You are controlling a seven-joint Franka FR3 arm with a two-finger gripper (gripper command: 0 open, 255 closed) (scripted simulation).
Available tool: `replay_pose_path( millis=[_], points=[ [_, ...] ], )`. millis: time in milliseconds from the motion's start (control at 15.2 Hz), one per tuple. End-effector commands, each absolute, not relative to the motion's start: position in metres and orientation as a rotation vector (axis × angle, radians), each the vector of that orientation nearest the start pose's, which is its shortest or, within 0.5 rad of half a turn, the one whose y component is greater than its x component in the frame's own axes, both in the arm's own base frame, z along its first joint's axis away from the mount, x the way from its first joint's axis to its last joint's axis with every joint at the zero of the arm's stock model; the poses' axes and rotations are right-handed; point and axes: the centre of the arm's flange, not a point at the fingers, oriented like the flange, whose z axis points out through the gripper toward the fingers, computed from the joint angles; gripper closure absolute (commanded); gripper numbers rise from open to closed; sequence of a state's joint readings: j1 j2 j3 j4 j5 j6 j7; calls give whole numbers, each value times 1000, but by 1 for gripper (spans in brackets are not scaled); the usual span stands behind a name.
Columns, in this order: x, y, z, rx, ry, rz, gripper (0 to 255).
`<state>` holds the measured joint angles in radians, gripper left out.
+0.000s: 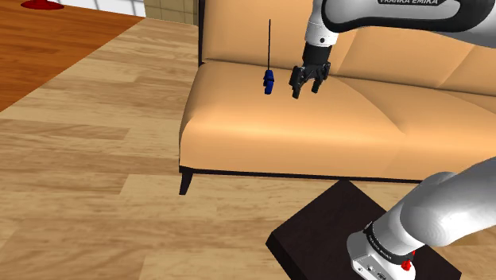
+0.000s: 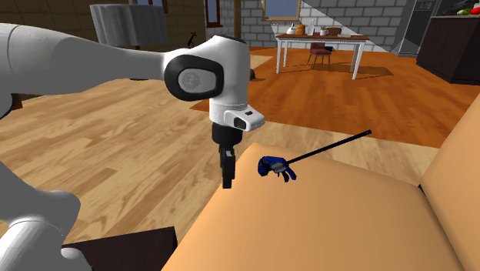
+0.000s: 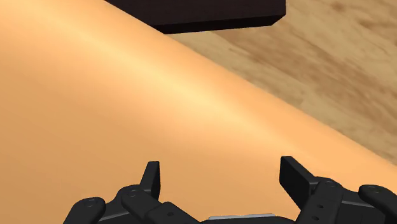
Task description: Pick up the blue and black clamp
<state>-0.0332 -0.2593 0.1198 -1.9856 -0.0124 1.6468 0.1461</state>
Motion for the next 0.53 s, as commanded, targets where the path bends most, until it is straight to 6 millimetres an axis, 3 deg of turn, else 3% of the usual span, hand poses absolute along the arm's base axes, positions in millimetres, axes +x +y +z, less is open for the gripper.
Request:
replay_pose_path(
  millis=[0,462],
  points=[
    [490,48,573,-3191,139,94,0],
    [571,58,596,-3193,269,3,0]
  ],
)
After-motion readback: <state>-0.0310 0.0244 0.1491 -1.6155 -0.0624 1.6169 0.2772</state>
